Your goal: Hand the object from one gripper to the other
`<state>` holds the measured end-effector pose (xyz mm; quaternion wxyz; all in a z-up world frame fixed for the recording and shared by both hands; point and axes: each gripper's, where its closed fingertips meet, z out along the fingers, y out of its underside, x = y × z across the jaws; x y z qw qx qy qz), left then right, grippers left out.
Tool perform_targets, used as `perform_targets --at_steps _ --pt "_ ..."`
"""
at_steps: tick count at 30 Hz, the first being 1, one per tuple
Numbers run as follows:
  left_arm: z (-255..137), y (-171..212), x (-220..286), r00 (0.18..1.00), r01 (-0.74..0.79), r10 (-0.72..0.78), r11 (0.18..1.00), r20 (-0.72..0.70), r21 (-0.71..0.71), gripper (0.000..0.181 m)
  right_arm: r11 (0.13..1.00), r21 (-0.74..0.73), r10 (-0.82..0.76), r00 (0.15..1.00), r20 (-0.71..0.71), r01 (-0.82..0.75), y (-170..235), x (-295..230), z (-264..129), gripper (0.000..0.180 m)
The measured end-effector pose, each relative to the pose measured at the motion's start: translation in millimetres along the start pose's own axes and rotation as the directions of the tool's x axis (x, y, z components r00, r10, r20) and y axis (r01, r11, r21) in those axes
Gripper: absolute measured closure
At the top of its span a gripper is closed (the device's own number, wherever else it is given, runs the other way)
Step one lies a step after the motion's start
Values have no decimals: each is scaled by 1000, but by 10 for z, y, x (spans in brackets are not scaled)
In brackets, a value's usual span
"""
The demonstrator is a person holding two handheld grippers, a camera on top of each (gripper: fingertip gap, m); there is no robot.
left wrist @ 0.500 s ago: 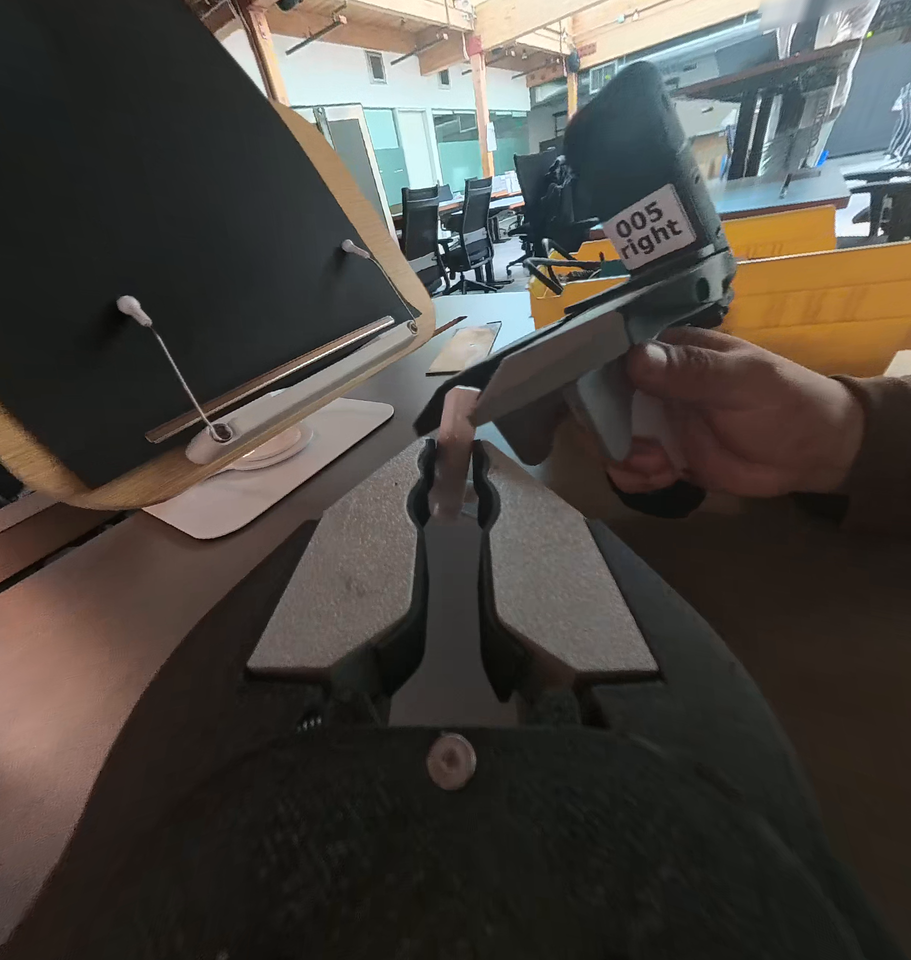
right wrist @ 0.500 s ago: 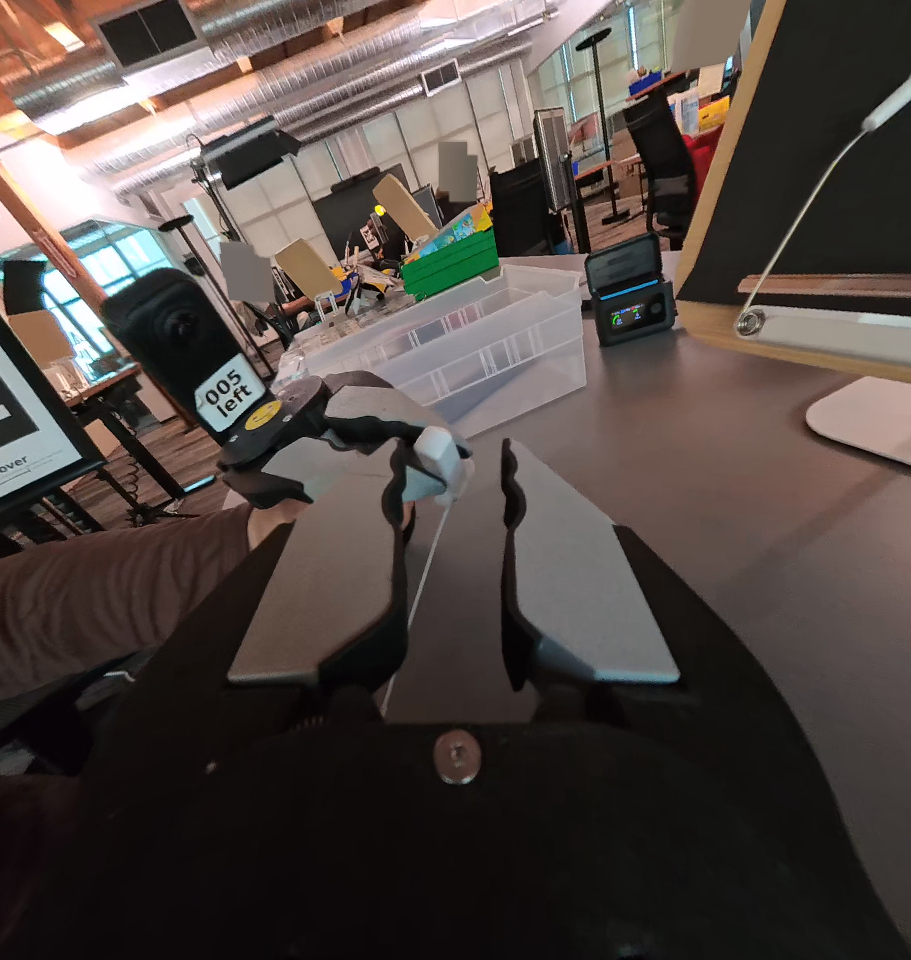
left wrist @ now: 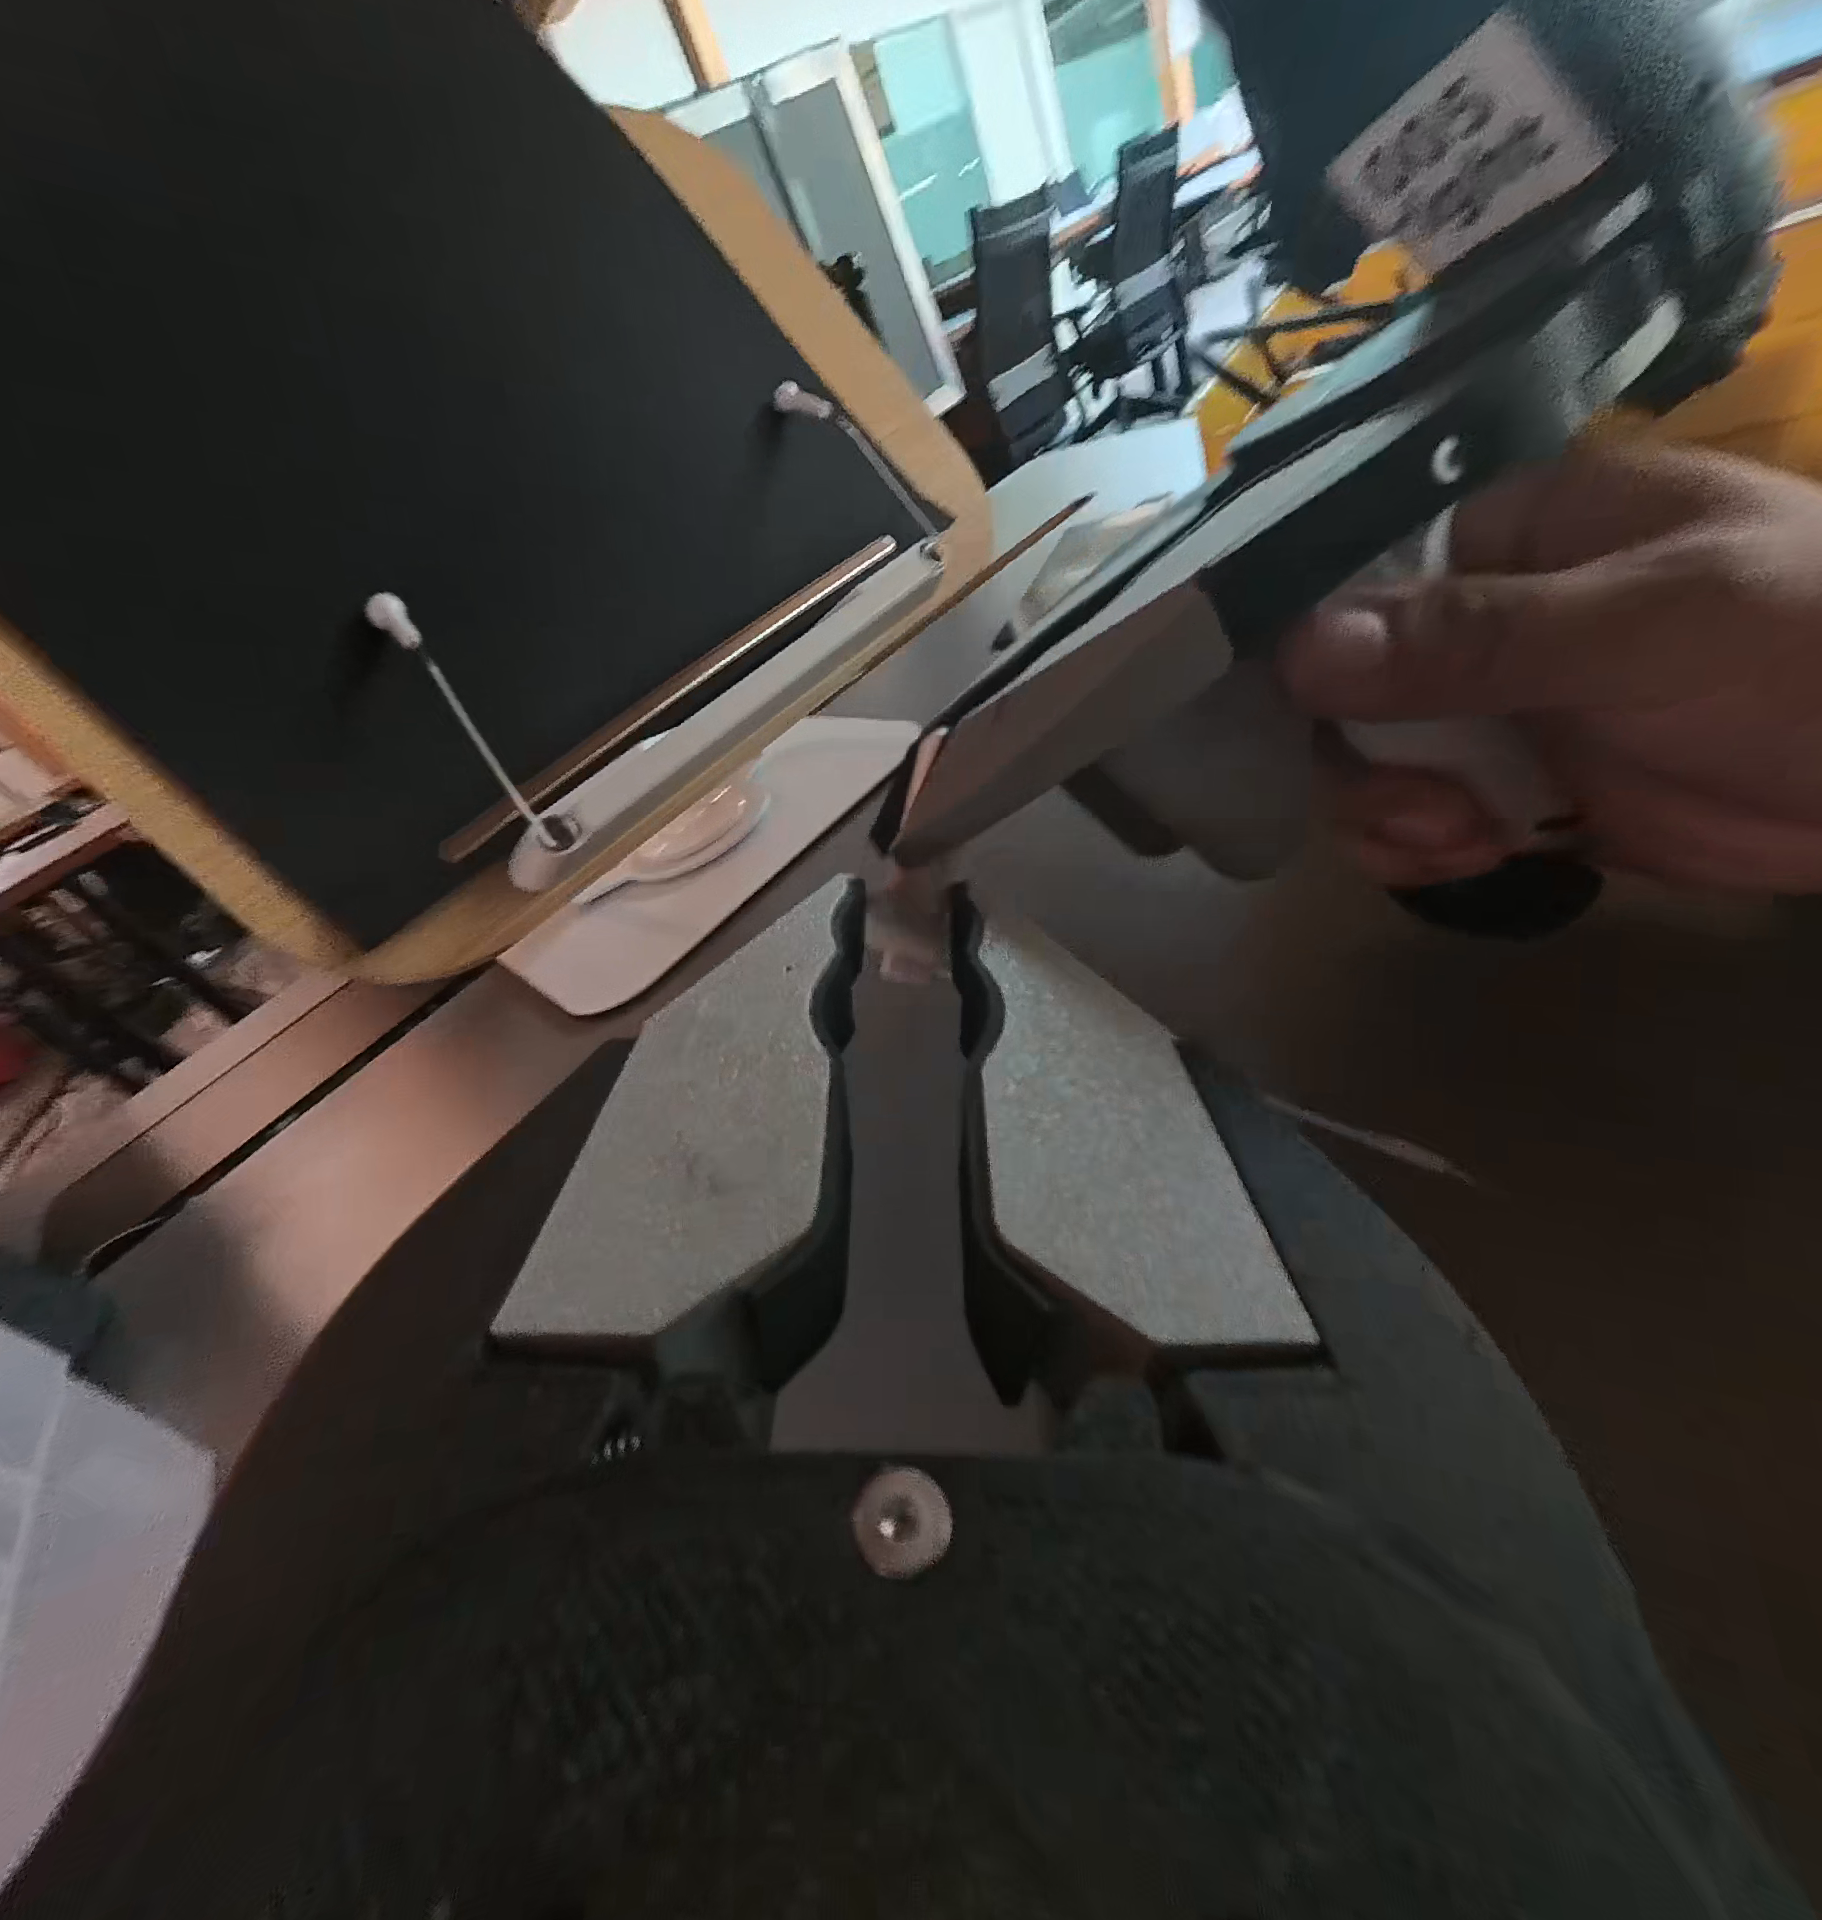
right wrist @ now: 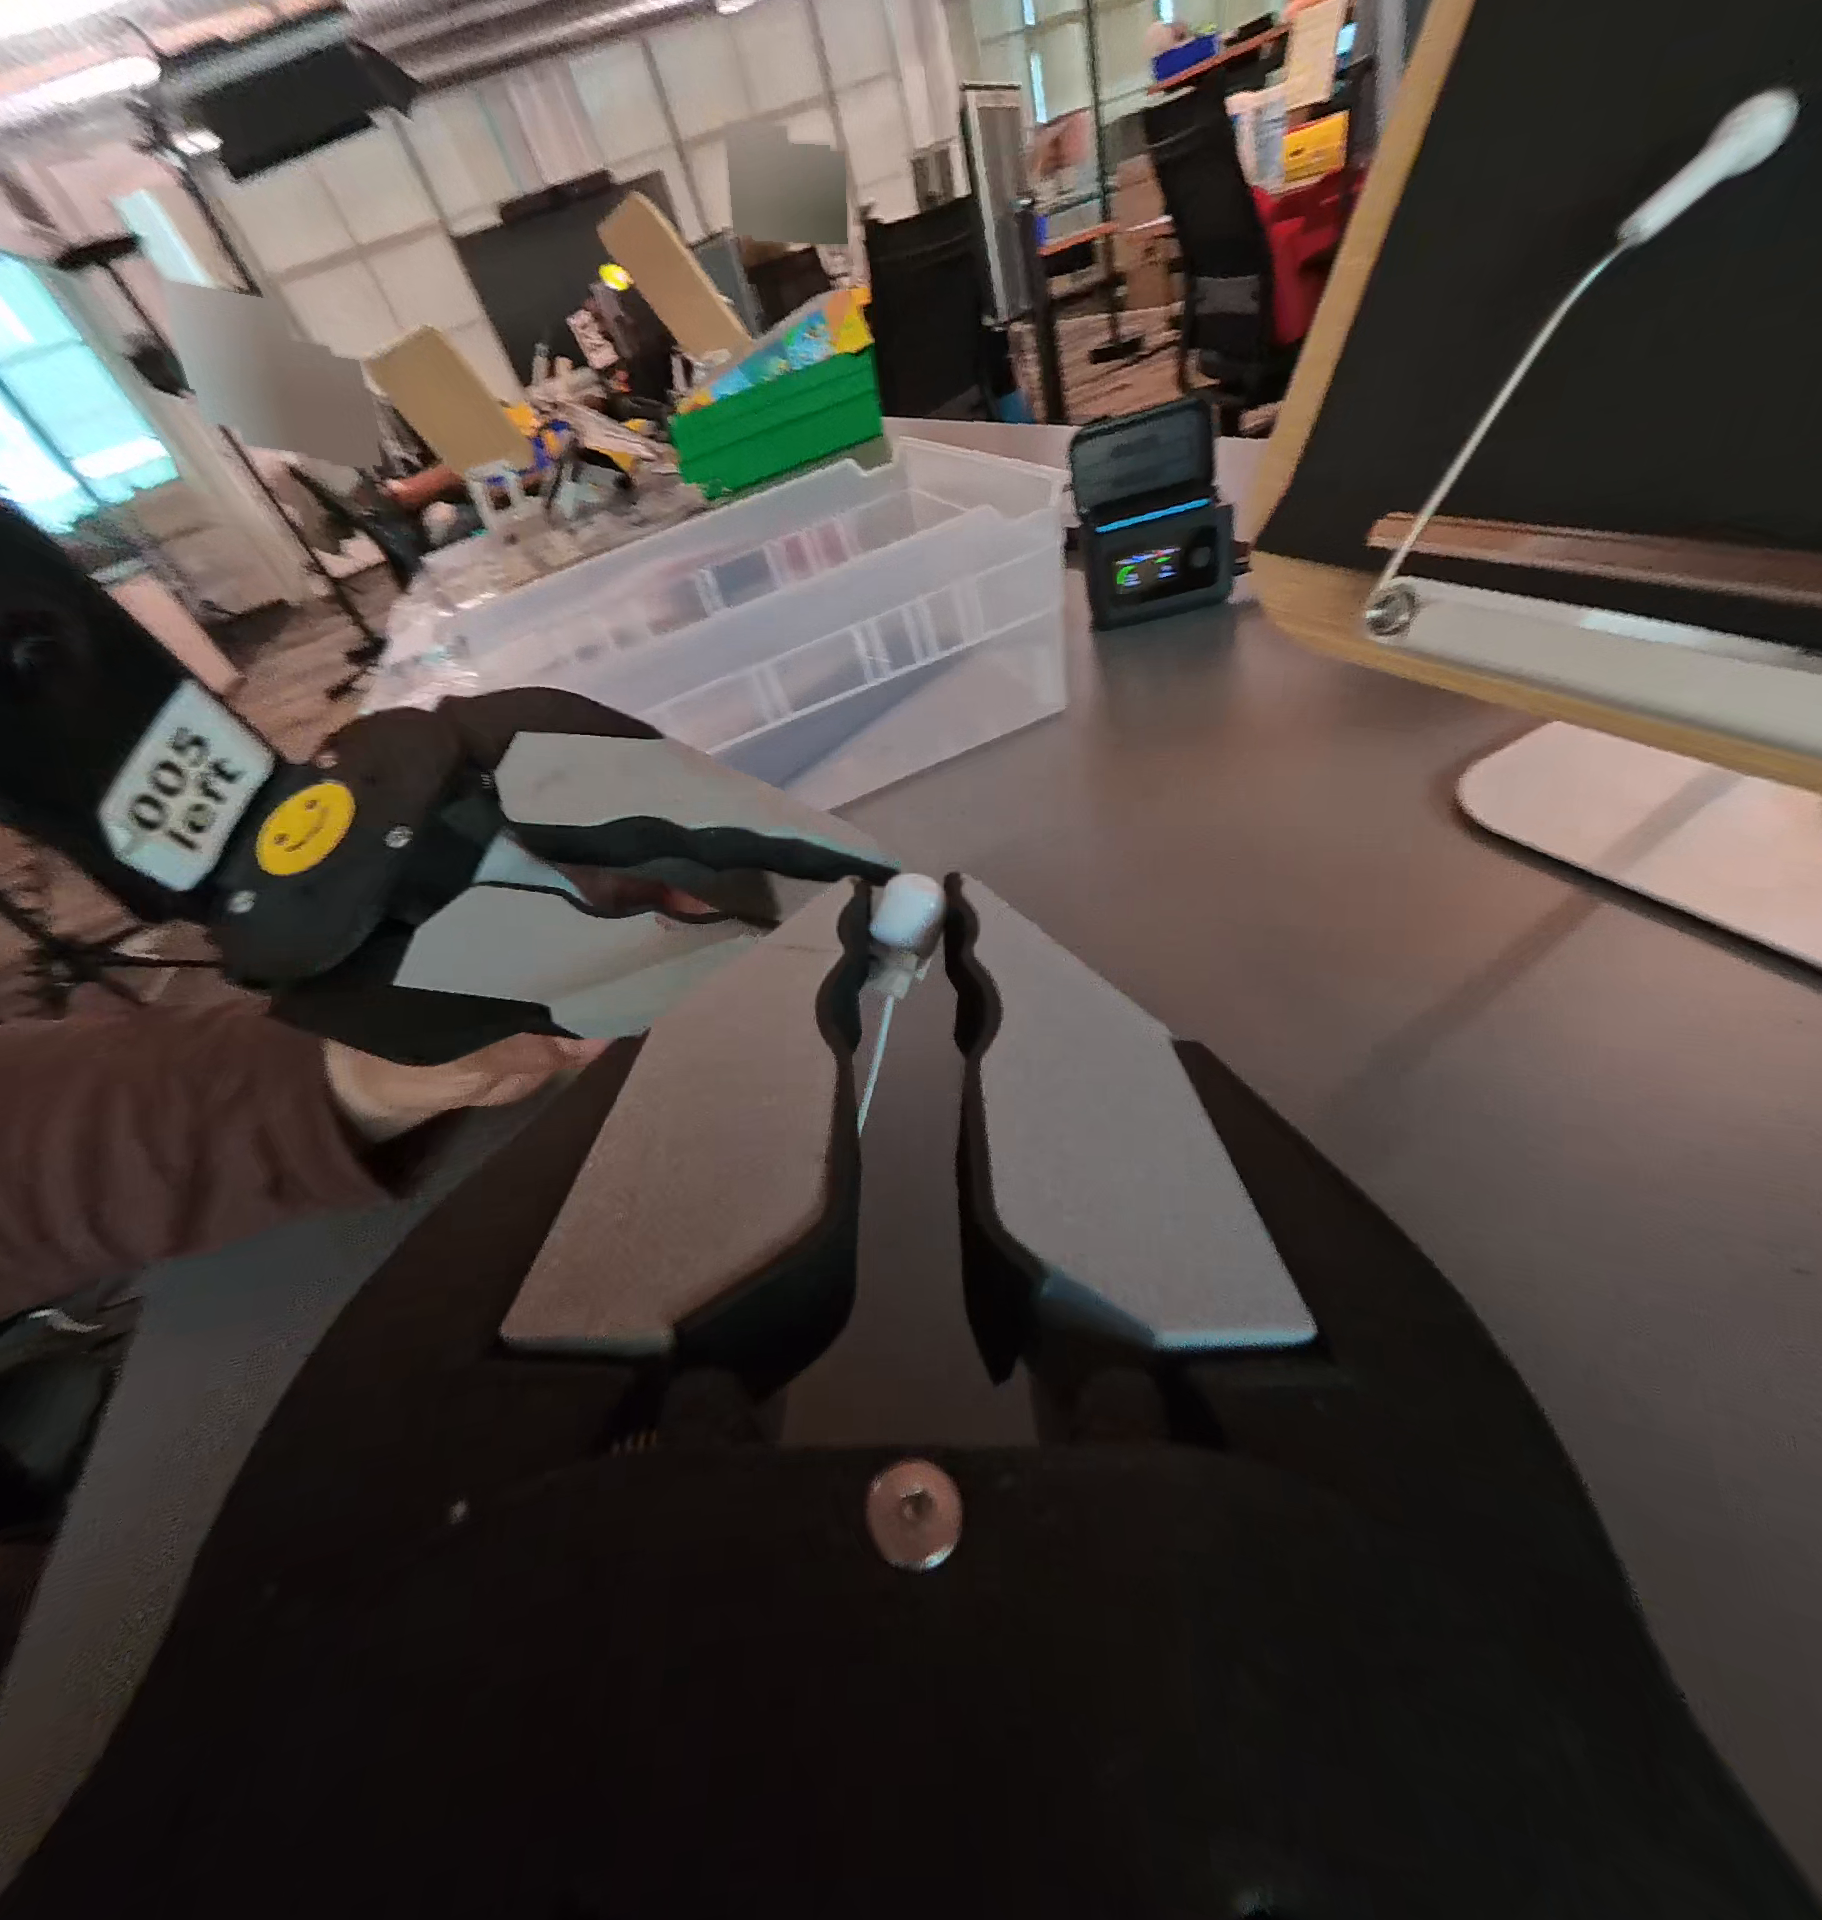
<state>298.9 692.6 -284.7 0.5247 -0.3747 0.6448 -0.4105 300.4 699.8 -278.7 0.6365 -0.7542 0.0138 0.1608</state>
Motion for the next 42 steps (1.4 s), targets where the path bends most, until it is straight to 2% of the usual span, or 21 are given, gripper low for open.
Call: perform_targets --at_steps 5,18,20,24,29,32,38,40,42 --pt "23 142 -118 998 0 6 996 69 -88 171 999 18 -44 996 -71 46 -50 81 -49 170" --pt "20 148 -106 998 -11 16 996 61 -89 174 998 33 -51 994 -94 55 -82 110 -90 170" --pt "15 111 -62 999 6 -4 998 32 -65 173 997 56 -46 996 -78 51 -124 80 -109 170" --pt "-31 -52 106 983 135 -131 990 -128 28 172 988 152 -20 999 31 15 -290 -69 -197 170" --pt "-111 -225 162 904 348 -305 932 -299 102 157 962 267 -1 970 241 -66 -510 -316 -371 170" --pt "-234 -388 301 794 470 -362 875 -488 116 156 953 286 -3 941 338 -100 -557 -427 -431 170" --pt "-466 -662 298 628 642 -398 751 -668 155 153 964 259 -41 920 391 -67 -514 -561 -412 170" --pt "-478 -669 245 590 684 -431 716 -683 139 159 965 252 -44 907 420 -70 -507 -616 -410 170" --pt "-455 -622 214 594 682 -445 721 -670 125 174 970 232 -44 899 436 -65 -474 -658 -380 170"
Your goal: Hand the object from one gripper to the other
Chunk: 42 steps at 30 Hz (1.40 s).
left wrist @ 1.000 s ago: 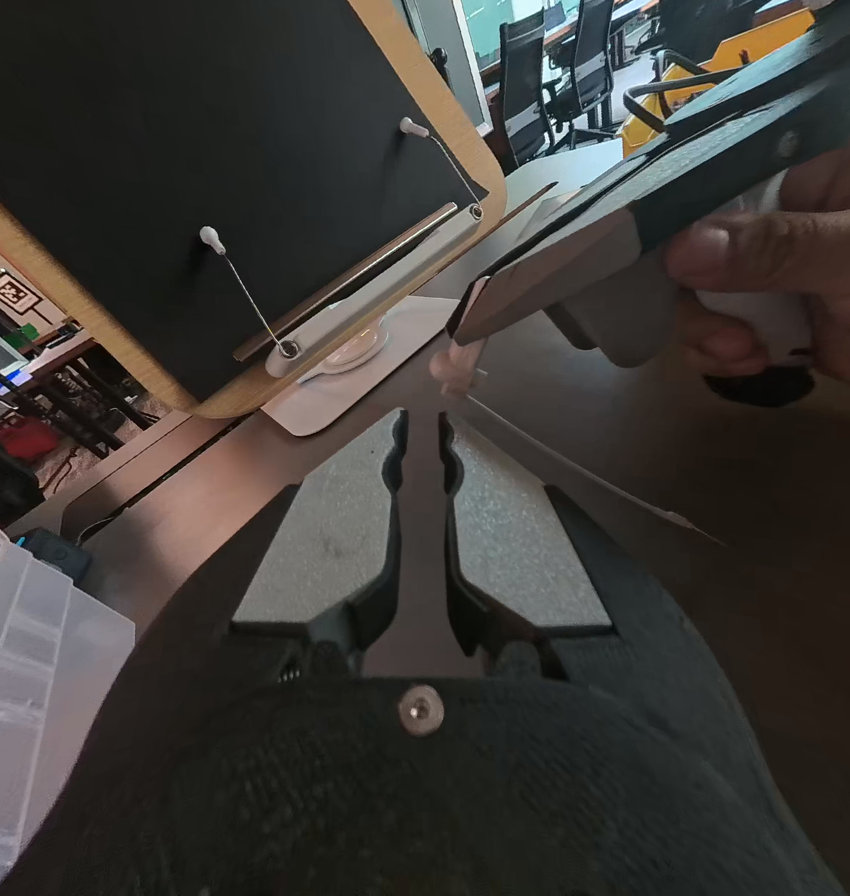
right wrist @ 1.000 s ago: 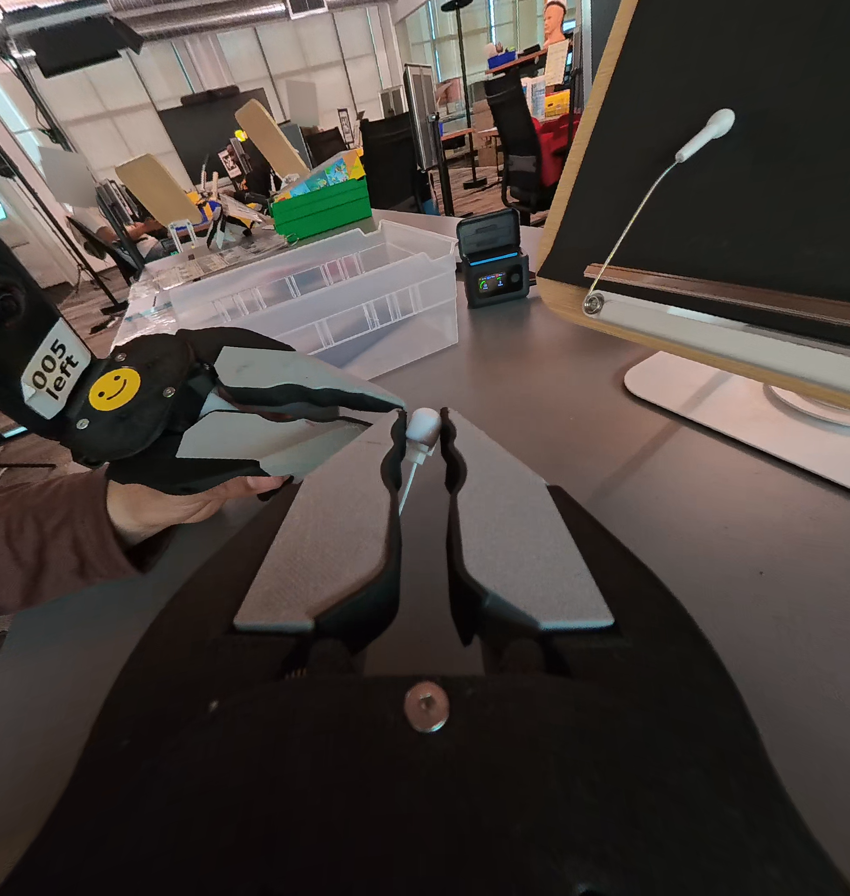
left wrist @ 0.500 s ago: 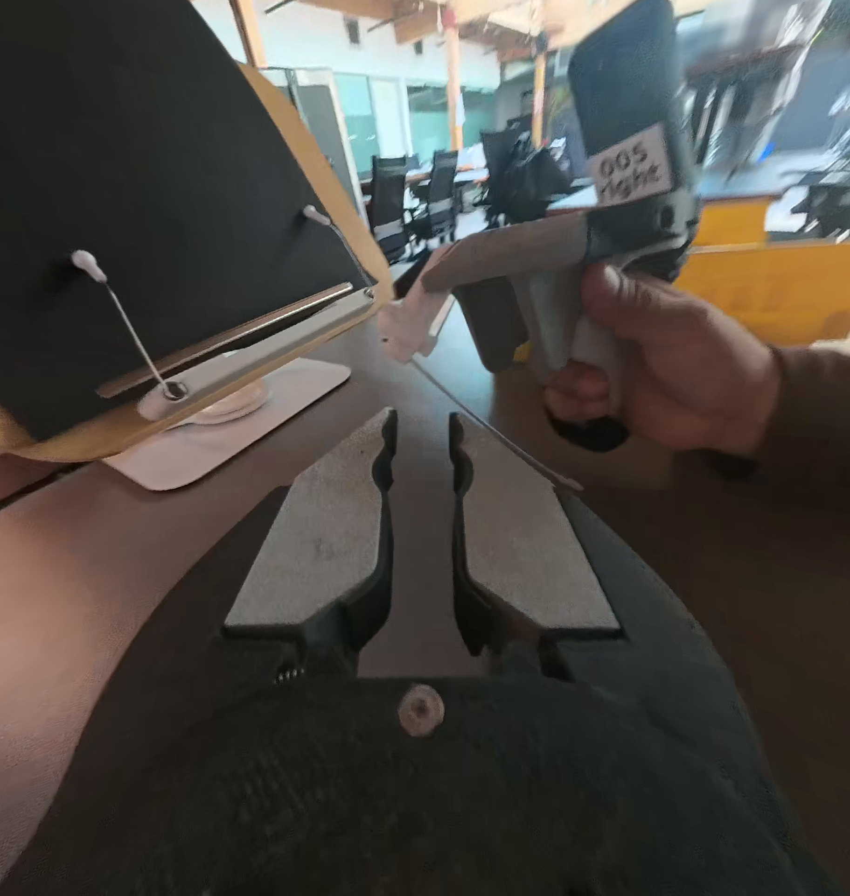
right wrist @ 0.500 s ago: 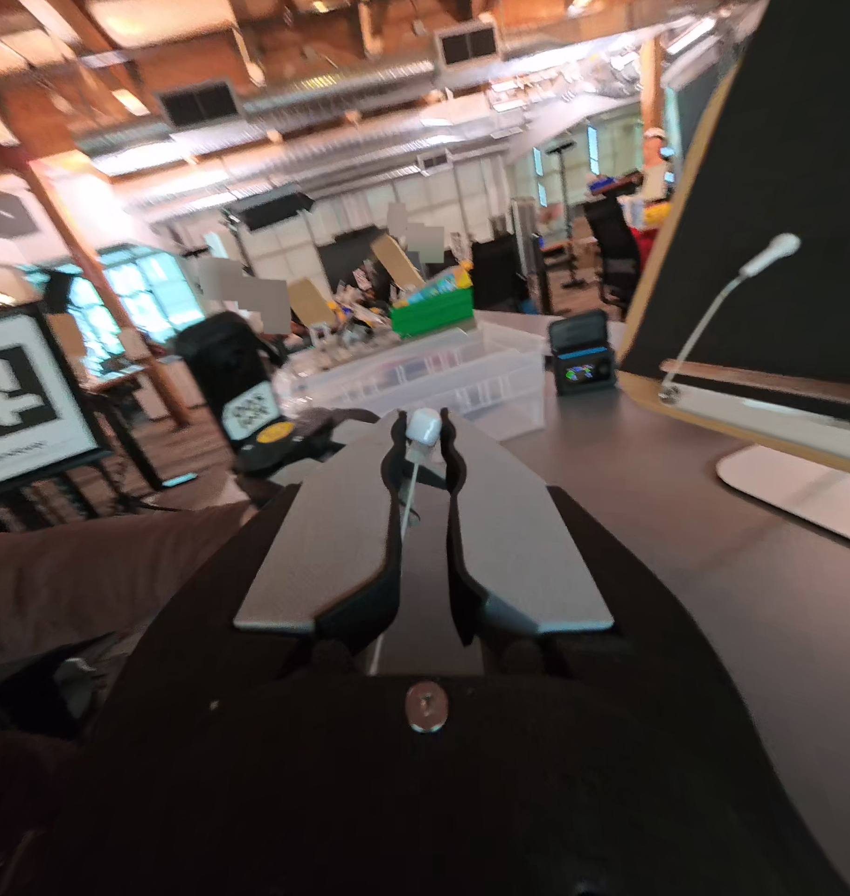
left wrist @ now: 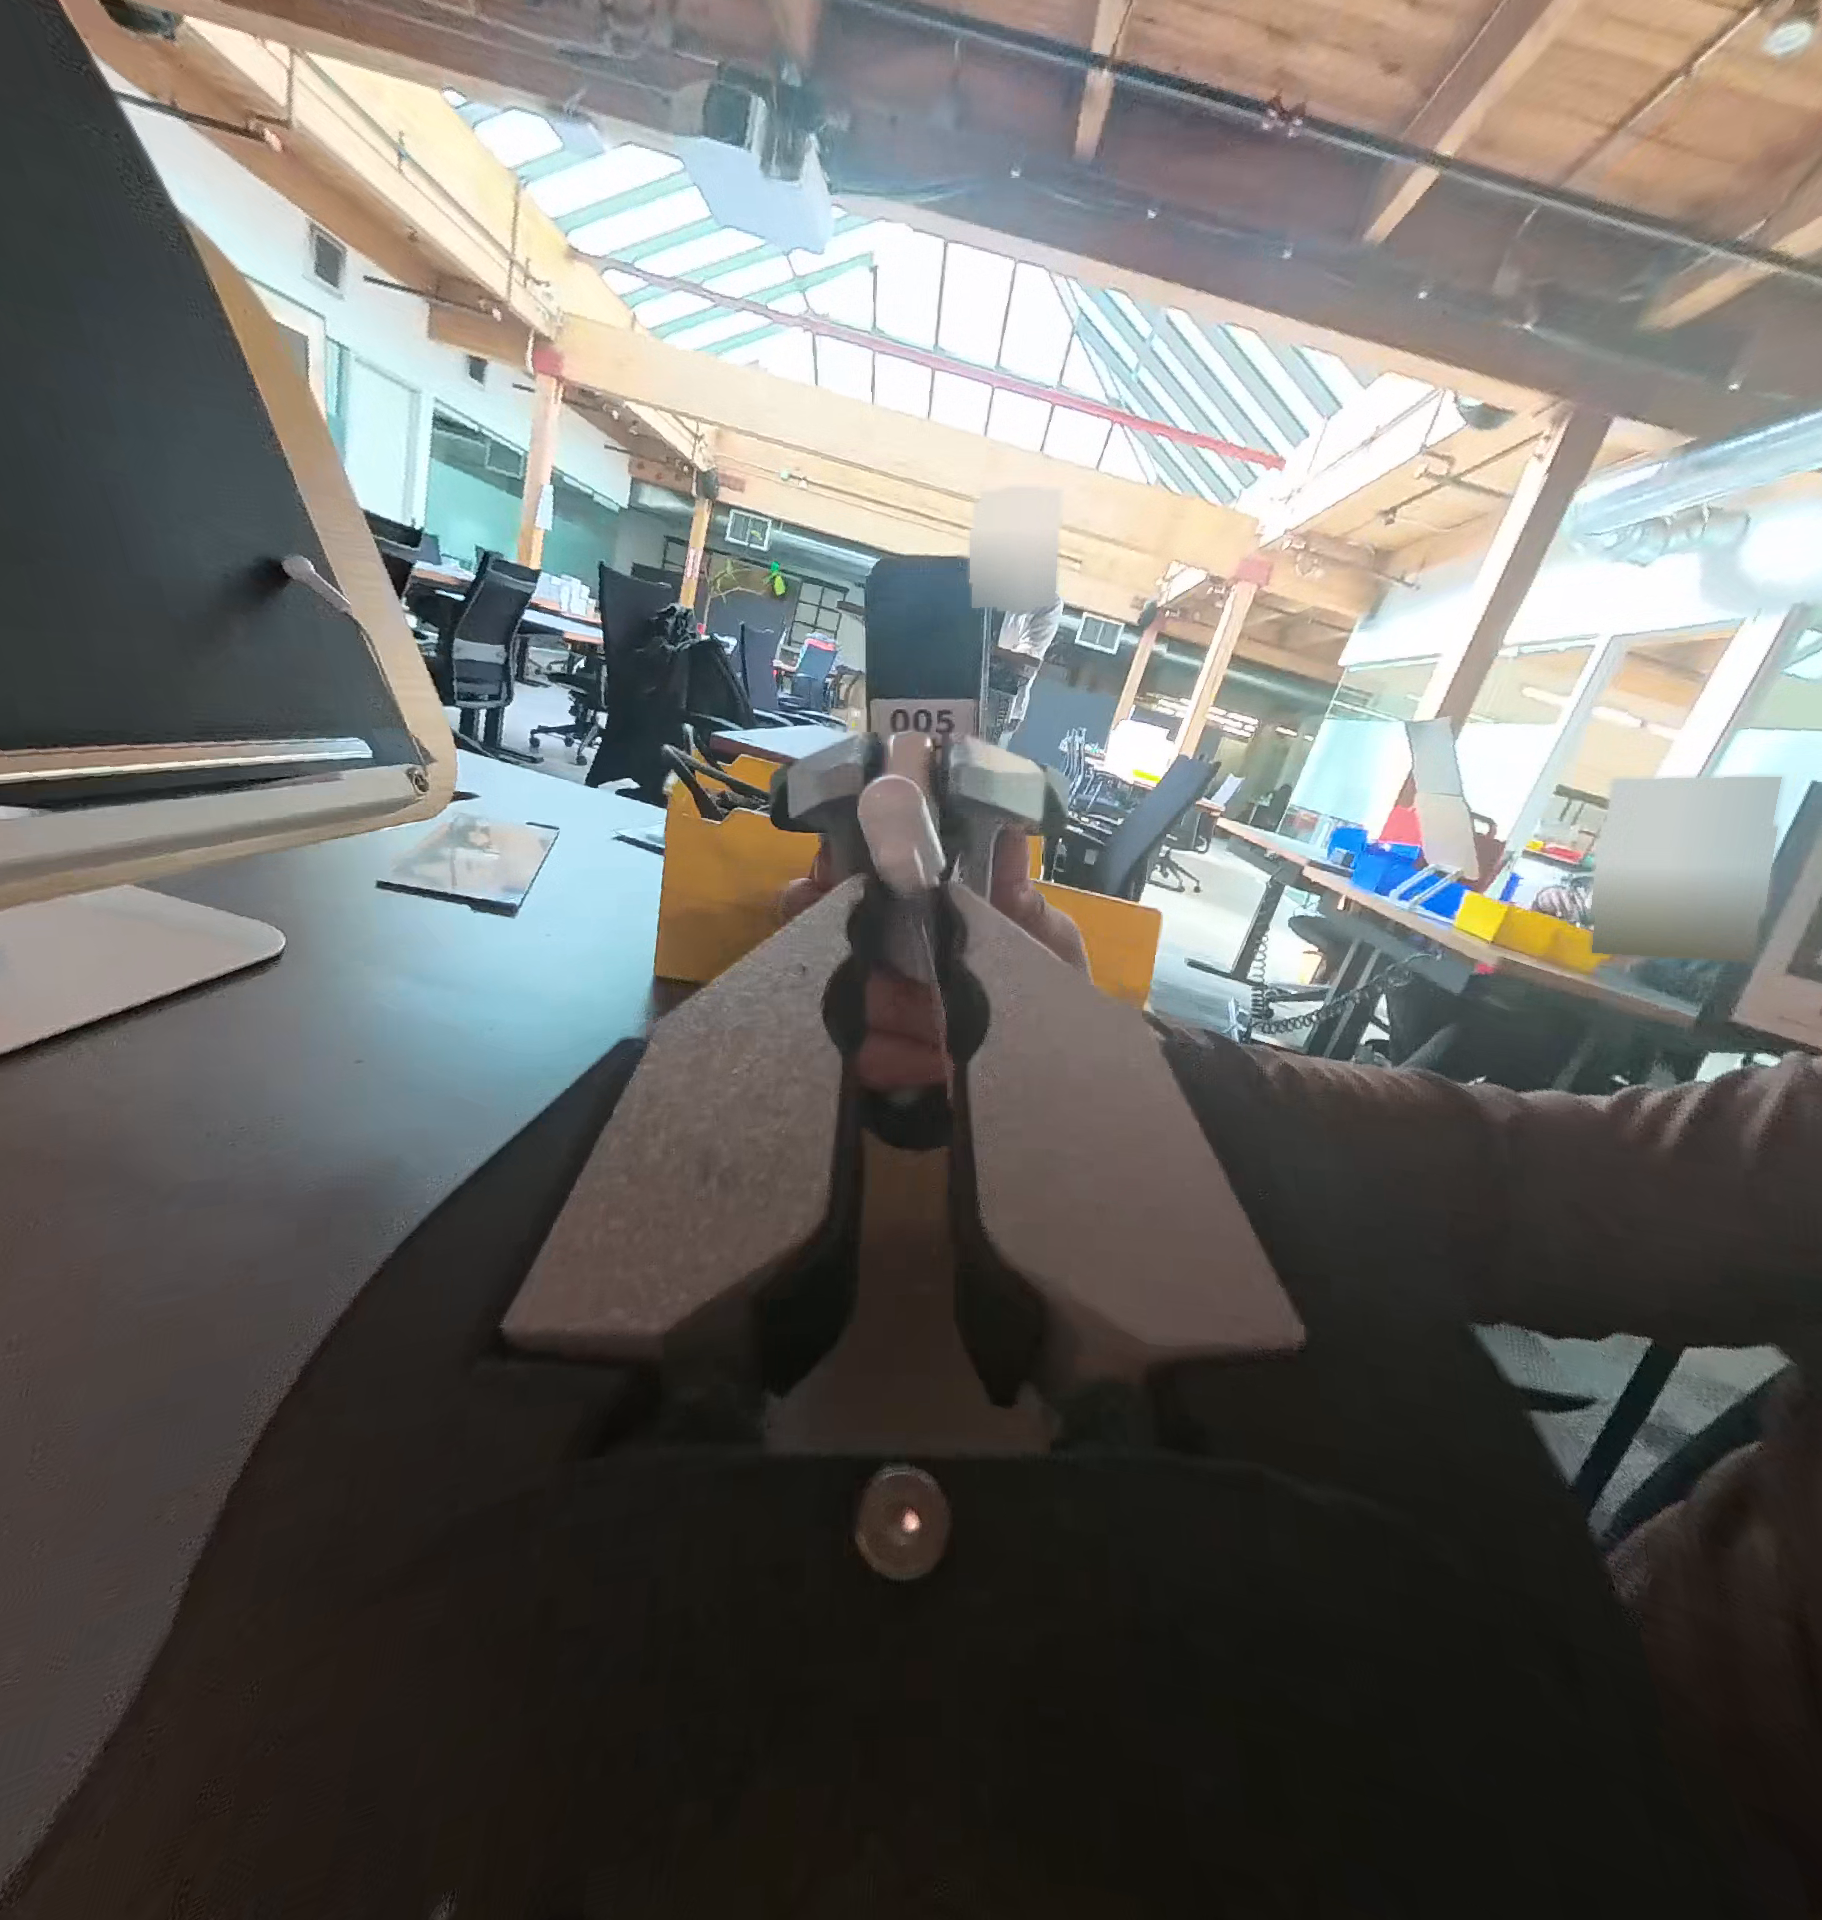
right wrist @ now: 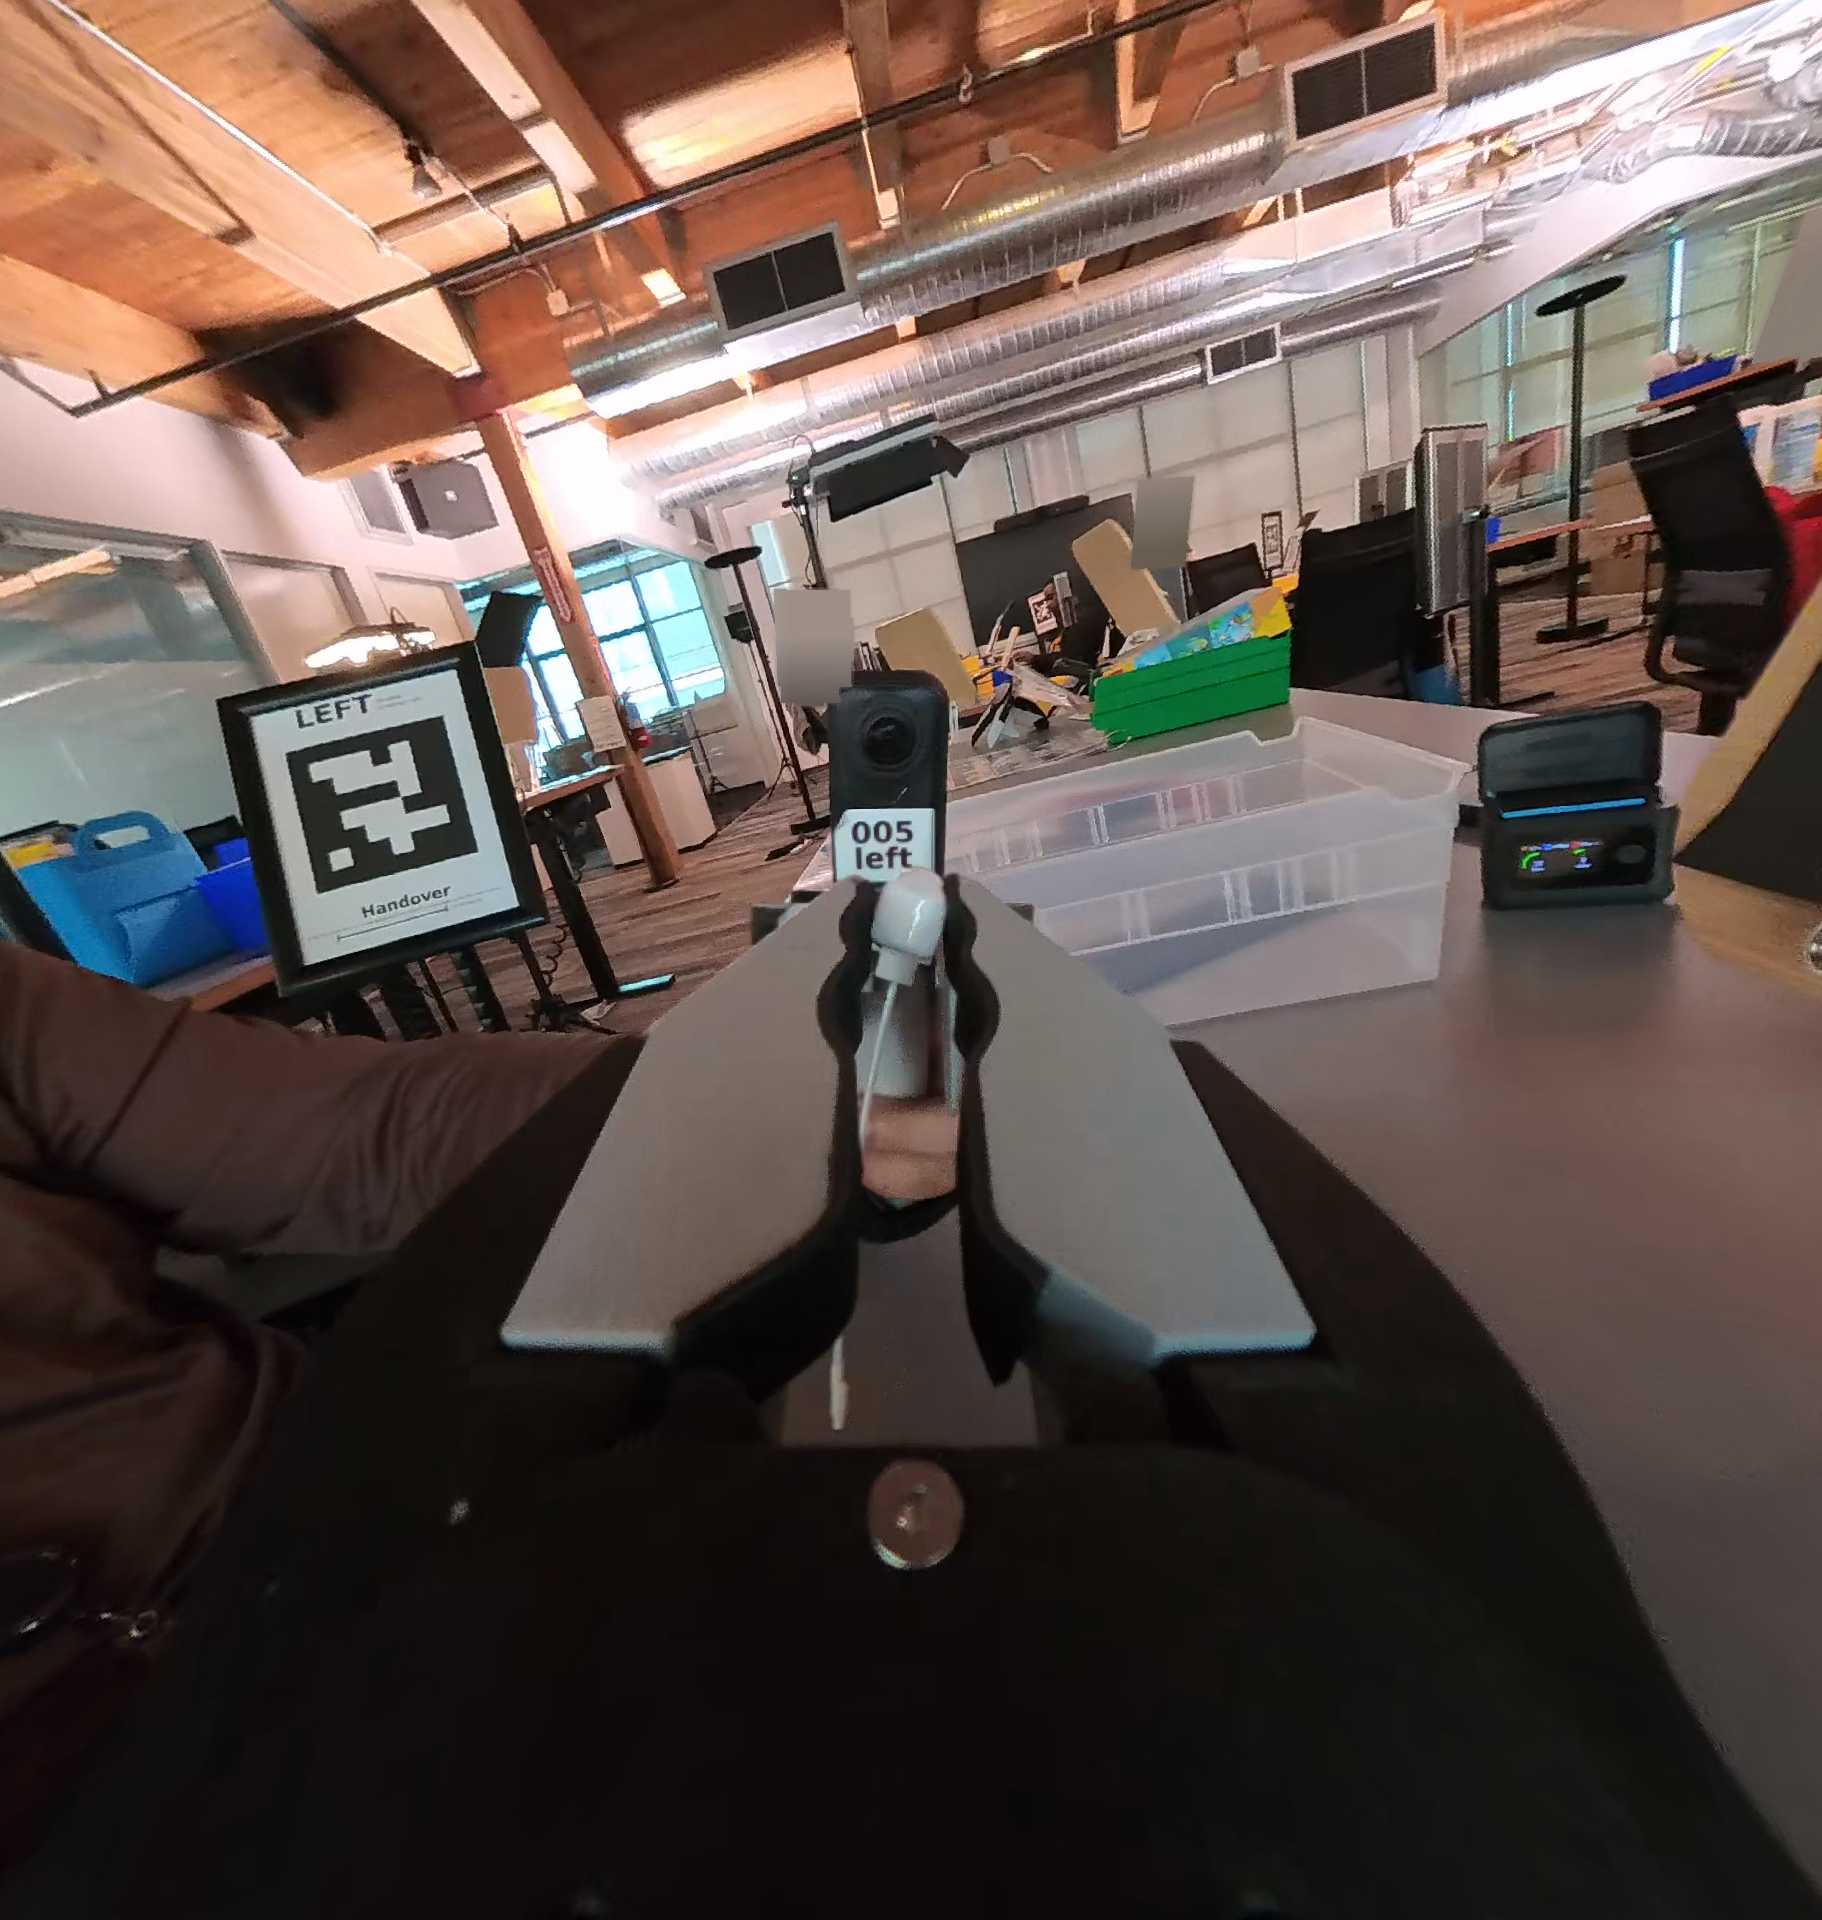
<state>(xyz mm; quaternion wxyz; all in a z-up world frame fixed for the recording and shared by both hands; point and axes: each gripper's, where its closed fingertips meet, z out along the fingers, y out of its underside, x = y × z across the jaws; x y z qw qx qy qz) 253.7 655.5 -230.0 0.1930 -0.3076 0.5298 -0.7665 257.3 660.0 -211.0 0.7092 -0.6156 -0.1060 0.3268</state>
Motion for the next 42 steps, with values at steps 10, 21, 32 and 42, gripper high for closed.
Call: perform_targets --at_steps 10,21,32,42 --pt "-121 -108 -217 943 -239 244 970 226 -49 181 997 -67 16 987 -162 -27 139 297 -36 164" --pt "-140 -47 -283 832 -422 469 882 296 -211 181 987 -141 -112 959 -259 77 115 379 -131 138" --pt "-138 154 -160 872 -411 467 860 144 -301 181 897 -397 -264 955 -136 192 508 181 -4 170" --pt "-226 230 -491 575 -581 774 613 263 -535 163 879 -298 297 916 -269 -372 639 457 -174 171"
